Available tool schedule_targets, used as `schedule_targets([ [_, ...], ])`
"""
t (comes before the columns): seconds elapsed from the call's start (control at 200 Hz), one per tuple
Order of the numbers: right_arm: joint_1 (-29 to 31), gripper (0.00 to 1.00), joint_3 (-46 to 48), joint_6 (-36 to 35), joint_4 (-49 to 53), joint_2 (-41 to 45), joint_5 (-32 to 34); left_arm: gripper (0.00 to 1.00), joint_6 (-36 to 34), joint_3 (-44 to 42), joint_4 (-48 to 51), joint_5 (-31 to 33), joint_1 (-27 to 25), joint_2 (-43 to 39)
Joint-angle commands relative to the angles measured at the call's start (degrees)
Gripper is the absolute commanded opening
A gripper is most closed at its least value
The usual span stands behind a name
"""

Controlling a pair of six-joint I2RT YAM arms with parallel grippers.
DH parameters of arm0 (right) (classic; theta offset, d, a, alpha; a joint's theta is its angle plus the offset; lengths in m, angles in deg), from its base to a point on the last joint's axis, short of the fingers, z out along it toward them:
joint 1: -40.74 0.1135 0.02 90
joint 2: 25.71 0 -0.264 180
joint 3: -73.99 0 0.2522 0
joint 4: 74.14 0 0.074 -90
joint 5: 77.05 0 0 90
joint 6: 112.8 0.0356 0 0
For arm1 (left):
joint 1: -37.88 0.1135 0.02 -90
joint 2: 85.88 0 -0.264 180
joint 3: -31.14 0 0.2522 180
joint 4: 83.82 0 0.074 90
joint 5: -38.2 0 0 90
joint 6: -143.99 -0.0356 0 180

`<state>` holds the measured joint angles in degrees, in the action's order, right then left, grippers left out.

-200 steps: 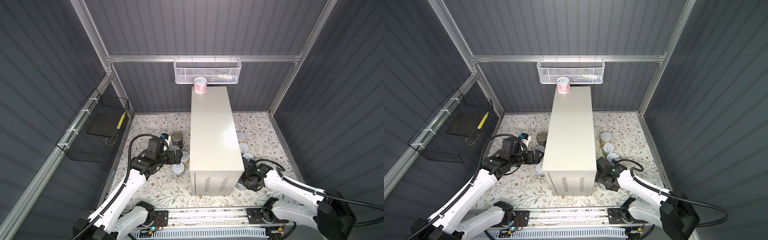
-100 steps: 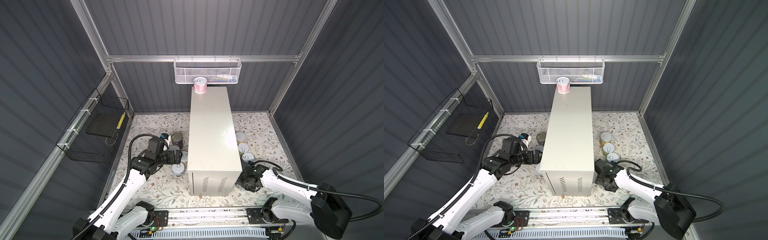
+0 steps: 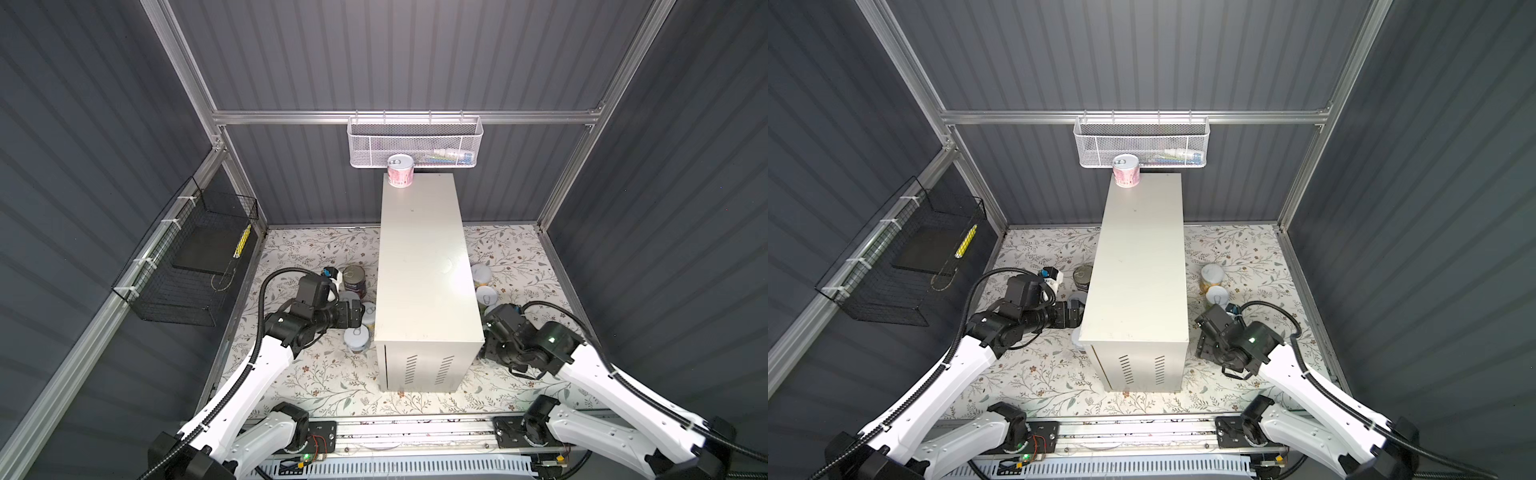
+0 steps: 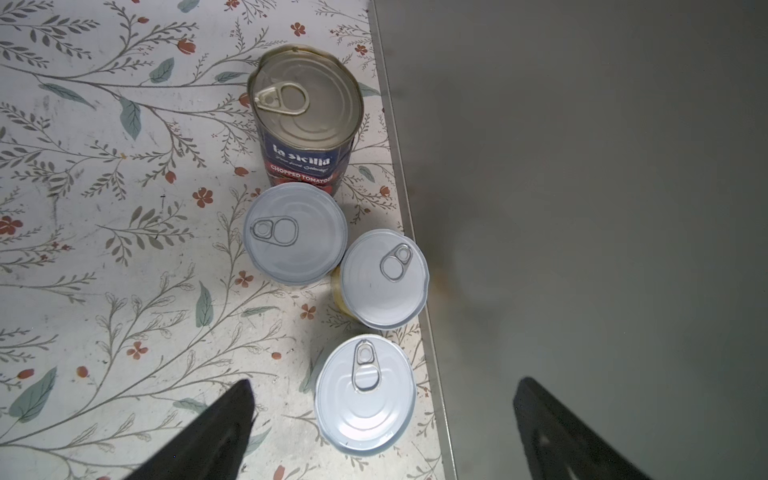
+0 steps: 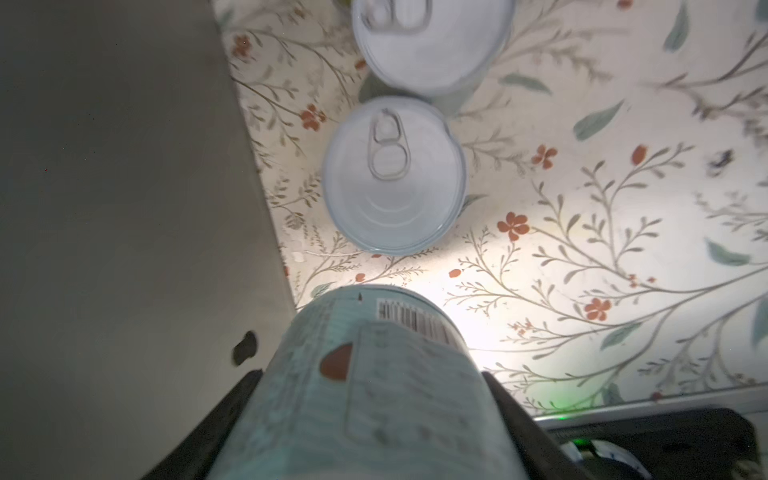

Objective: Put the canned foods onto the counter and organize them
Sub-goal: 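Close the right gripper around the teal-labelled can and lift it, then carry the teal-labelled can with the right gripper up over the cabinet top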

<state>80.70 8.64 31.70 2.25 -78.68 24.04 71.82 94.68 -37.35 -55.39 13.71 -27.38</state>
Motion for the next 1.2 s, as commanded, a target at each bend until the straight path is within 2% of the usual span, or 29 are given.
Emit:
schedule_targets([
  [0.0, -1.72, 0.00, -11.18, -10.68, 13.63, -0.90, 2.73, 0.99, -0.56, 2.16, 0.22, 0.53, 0.08, 0.72],
  [0.1, -4.52, 0.00, -22.00, -19.98, 19.55, -5.07, 5.86, 0.99, -0.39, 2.43, -0.96, -0.25, 0.09, 1.36],
  [0.175, -8.78, 0.00, -28.97, -27.99, 21.03, -7.72, 5.01, 0.99, -0.22, 2.89, -1.57, -0.56, 0.08, 1.91],
  [0.34, -18.52, 0.00, -41.65, -42.05, 17.86, -10.82, -8.61, 0.98, 0.07, 3.40, -2.33, 0.39, 0.08, 1.43],
  [0.43, -22.06, 0.00, -52.46, -45.60, 20.73, -17.98, -13.56, 0.98, -0.51, 3.36, -2.62, 0.77, 0.08, 0.91],
  [0.515, -22.65, 0.00, -65.59, -49.35, 26.68, -26.10, -17.90, 0.98, -1.11, 3.52, -2.81, 0.70, 0.08, 1.19],
  [0.56, -22.61, 0.00, -71.86, -50.57, 28.71, -30.13, -19.96, 0.98, -1.21, 3.80, -2.74, 0.70, 0.09, 1.56],
  [0.63, -22.56, 0.00, -76.38, -51.66, 27.54, -33.53, -24.06, 0.98, -1.26, 4.21, -2.56, 0.48, 0.10, 2.13],
  [0.91, -19.21, 0.00, -98.02, -50.02, 26.33, -46.25, -24.82, 0.98, -2.27, 6.16, -1.46, 1.13, 0.09, 3.02],
  [1.191, -12.96, 0.00, -100.41, -49.17, 23.78, -51.09, -23.10, 0.98, -3.07, 7.53, -0.30, 0.16, 0.13, 4.56],
])
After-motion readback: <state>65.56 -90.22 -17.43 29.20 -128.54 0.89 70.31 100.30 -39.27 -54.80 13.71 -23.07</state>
